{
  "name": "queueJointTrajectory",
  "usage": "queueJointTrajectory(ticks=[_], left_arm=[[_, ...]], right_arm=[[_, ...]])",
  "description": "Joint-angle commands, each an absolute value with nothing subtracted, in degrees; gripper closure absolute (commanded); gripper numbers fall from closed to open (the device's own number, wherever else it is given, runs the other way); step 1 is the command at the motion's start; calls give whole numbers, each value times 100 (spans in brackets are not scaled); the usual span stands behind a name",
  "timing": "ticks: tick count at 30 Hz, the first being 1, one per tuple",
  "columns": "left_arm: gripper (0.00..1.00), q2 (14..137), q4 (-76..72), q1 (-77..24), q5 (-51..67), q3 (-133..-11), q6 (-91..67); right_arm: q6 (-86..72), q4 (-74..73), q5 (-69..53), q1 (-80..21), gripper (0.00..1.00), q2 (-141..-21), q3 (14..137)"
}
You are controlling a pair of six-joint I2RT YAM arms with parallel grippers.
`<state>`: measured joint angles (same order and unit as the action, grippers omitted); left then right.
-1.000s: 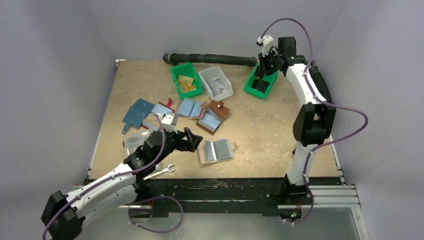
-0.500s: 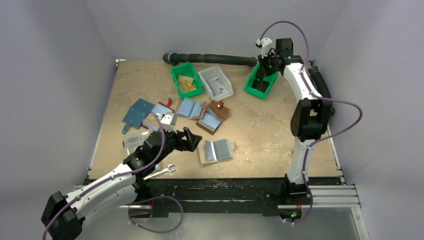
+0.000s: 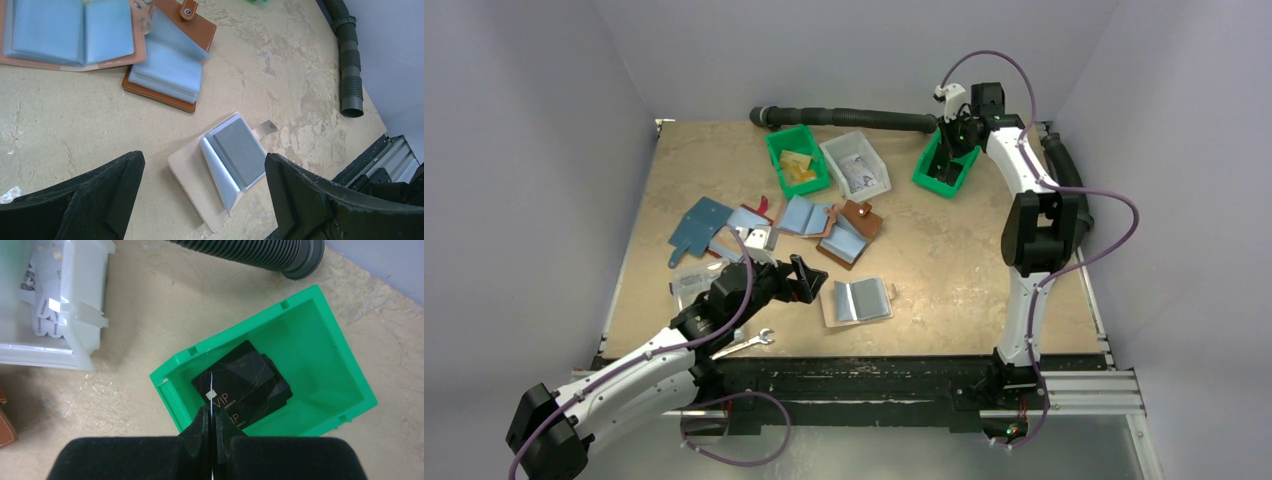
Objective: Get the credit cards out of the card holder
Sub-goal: Place the credit card in the storage box.
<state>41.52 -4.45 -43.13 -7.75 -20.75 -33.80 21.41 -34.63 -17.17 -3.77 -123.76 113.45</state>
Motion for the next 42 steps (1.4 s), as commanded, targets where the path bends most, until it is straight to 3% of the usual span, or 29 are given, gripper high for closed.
queueJointTrajectory(ticks=[1,19,25,31,35,42], left_arm=[[0,4078,-453,-4293,-817,-2080,-3353],[0,4235,-562,-4297,-767,-2104,-3405],[0,4327,-609,-4293,-757,-2110,-3405],[0,4403,-657,-4298,-737,-2118,-3428],[0,4430,-681,-4293,-726,-2123,-3434],[0,4413,-672,-4289,-710,-2121,-3460]], right_arm=[[1990,-3305,-1678,-340,100,-12434,11670],[1829,-3357,-1880,-238,97,-12880,11860],[1804,-3375,-1726,-222,86,-13053,12011],[1763,-3375,-1643,-185,82,-13143,12074],[1741,-3333,-1416,-168,69,-13152,12076],[1662,-3222,-896,-142,60,-13140,12093]])
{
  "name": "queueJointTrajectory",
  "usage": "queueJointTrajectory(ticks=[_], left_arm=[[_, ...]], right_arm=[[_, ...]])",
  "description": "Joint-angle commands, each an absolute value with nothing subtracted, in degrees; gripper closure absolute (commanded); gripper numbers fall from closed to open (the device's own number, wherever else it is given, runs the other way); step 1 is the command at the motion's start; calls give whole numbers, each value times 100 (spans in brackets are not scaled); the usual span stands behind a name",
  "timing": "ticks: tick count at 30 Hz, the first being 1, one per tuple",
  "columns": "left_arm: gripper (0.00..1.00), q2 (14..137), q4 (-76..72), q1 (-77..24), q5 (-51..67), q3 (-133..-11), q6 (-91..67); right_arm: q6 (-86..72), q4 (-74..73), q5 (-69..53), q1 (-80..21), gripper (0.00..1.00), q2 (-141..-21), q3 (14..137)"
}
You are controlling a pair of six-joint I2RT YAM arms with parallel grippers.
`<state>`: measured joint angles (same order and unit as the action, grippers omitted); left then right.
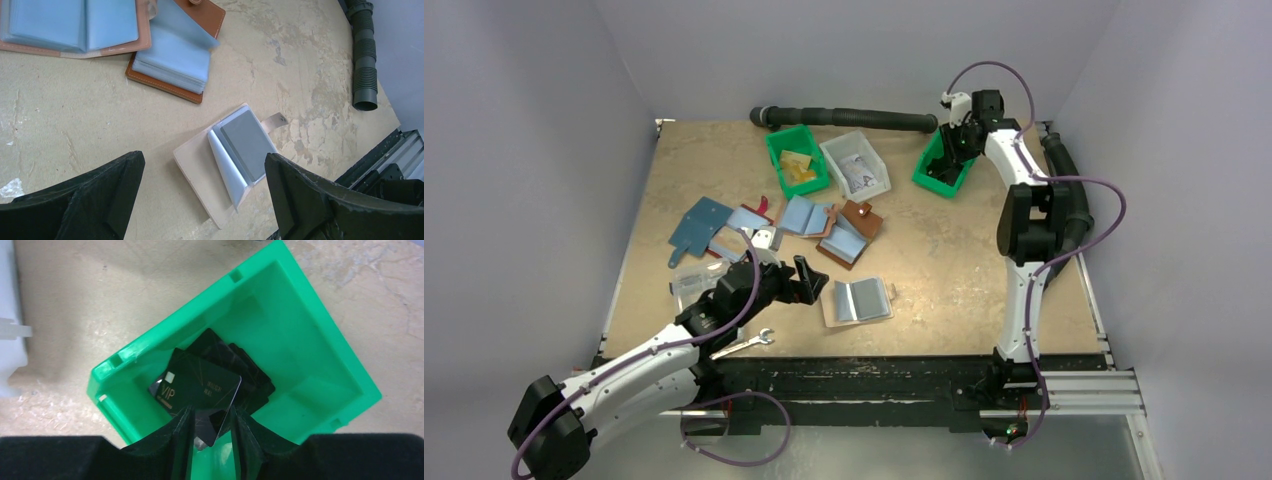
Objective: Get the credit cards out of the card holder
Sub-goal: Place the credit card in the storage box, then remove the credit card from the card holder.
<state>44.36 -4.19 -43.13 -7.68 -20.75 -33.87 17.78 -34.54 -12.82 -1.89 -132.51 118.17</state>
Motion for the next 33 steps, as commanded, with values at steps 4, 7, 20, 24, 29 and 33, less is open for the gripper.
queueJointTrajectory(ticks=[4,7,20,24,29,33], left_arm=[[0,4404,-693,-4296,-697,-2104,-3483],[0,4397,-743,-4294,-657,-2090,-3542],[0,4543,-1103,-4289,-686,-1980,-4486],[0,4709,-1206,-4292,-446,-2019,-4613],[2,4932,-1283,-4291,-29,-2232,-4590],[5,5113,-1211,-4302,359,-2478,-4540]], right_arm=[[1644,-3199,-756,-132,56,-13091,12094],[1639,-3186,-735,-120,54,-13004,12073],[1740,-2927,-1493,-111,50,-11605,10761],[1735,-2784,-1931,-112,50,-10910,9999],[1814,-2617,-3043,-107,49,-9822,8934],[1863,-2634,-3900,-109,48,-9129,8221]])
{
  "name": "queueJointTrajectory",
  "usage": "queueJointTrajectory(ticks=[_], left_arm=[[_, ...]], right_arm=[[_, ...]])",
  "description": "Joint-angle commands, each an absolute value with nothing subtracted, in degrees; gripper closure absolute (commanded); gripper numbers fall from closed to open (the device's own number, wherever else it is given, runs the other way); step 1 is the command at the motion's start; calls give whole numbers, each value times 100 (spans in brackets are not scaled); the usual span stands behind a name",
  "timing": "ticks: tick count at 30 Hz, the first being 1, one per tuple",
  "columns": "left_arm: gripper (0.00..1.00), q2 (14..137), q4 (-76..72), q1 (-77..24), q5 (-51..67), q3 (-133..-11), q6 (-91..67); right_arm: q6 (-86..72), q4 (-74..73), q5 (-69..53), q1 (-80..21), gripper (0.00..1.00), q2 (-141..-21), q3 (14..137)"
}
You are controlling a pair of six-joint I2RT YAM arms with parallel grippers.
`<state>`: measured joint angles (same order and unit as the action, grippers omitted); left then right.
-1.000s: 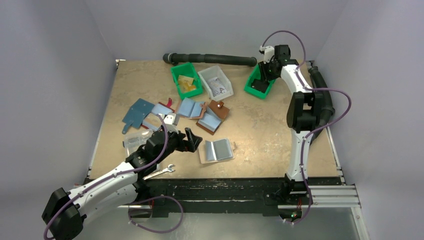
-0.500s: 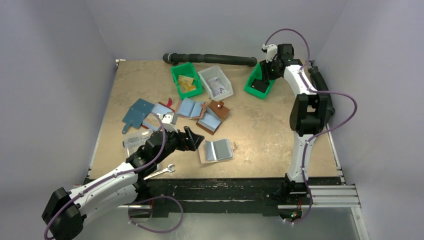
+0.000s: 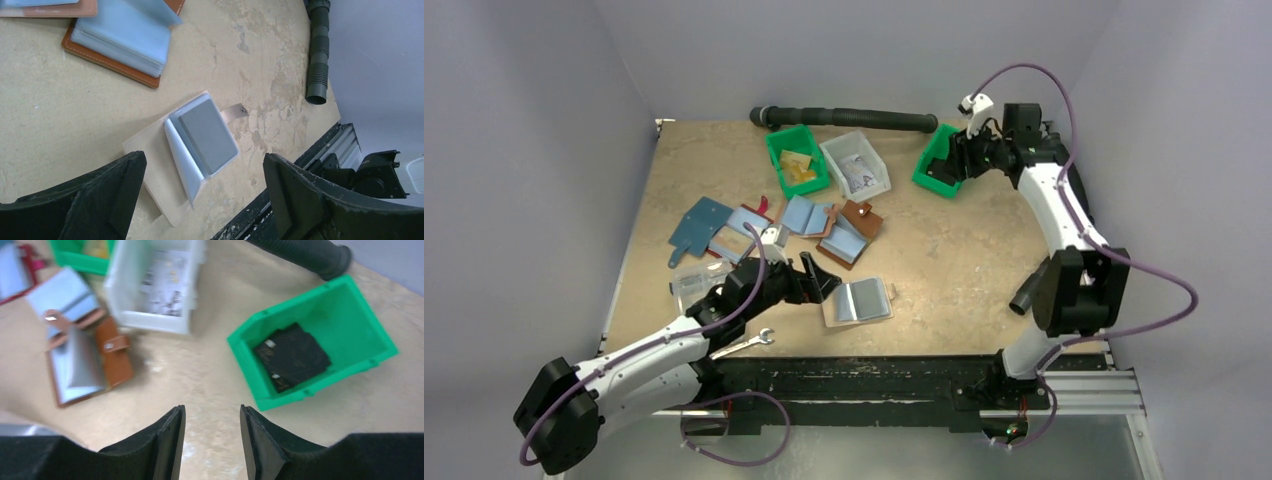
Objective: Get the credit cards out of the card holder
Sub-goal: Remove the credit card from the card holder.
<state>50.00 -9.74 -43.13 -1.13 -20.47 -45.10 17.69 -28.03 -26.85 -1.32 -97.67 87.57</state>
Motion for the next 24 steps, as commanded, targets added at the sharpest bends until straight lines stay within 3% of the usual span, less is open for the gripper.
queueJointTrajectory(ticks=[1,6,10,18,24], left_arm=[[7,5163,-1229,-4307,427,-2525,-4544],[10,5412,-1370,-4389,739,-2739,-4606],[11,5772,-1323,-4708,596,-2966,-4554],[12,7044,-443,-5559,-669,-3991,-4480],[12,8183,1044,-6029,-1907,-5116,-5028]], right_arm=[[1863,-2606,-4128,-111,48,-8961,8034],[1638,-2142,-5624,-114,47,-8248,6964],[1202,-1447,-6157,-121,47,-7858,6241],[1132,-914,-5913,-271,48,-7670,5376],[1175,-958,-5832,-291,49,-7823,5378]])
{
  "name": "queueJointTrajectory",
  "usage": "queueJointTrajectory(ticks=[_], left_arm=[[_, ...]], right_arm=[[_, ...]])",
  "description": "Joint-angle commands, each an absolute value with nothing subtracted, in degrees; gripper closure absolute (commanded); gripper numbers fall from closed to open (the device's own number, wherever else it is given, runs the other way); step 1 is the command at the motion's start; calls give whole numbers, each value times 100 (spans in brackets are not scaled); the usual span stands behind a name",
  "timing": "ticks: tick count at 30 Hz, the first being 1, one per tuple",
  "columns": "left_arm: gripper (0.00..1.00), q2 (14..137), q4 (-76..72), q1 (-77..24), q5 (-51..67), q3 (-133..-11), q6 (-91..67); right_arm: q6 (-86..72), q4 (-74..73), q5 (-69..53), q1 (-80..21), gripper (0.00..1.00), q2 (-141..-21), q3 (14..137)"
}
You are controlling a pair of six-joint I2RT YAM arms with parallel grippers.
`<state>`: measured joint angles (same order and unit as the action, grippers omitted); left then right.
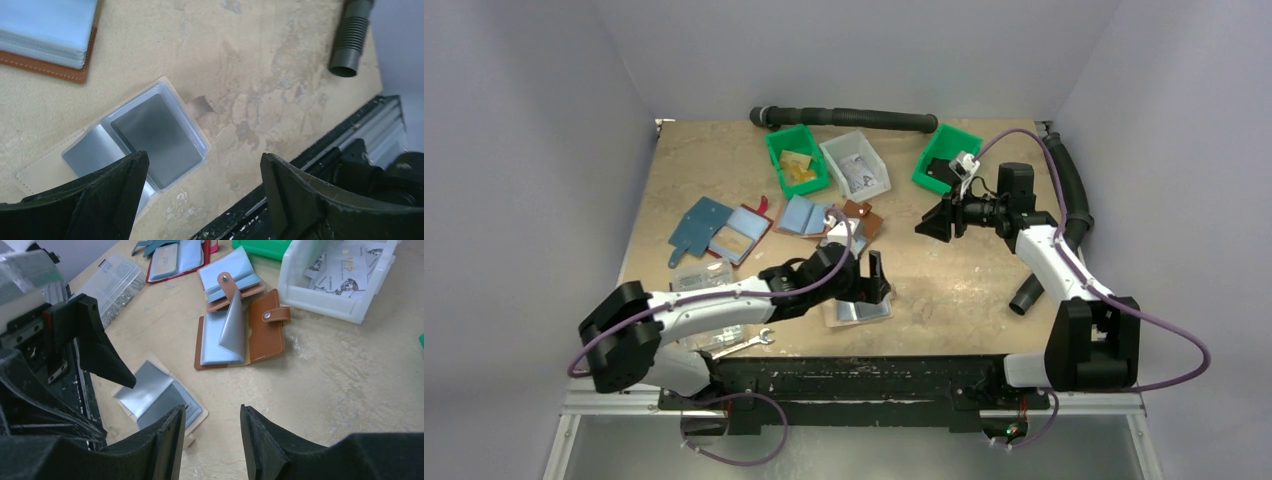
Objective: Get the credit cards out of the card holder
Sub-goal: Remove the credit card from the card holder.
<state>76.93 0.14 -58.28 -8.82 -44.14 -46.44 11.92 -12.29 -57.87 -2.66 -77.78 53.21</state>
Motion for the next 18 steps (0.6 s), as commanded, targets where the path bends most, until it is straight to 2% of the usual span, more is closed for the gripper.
queueJointTrajectory(ticks=[1,5,8,18], left_arm=[[12,8347,1268,-6075,-2059,-5304,-5134],[17,9113,2046,-6273,-2542,-6028,-5570],[30,9647,2515,-6385,-2605,-6575,-5595],[32,11048,4031,-6746,-3132,-8096,-5753]], right_arm=[[1189,-973,-5816,-297,49,-7842,5386],[1228,-1015,-5764,-293,49,-7877,5388],[1260,-1053,-5727,-297,49,-7886,5413],[1336,-1149,-5644,-292,49,-7899,5462]])
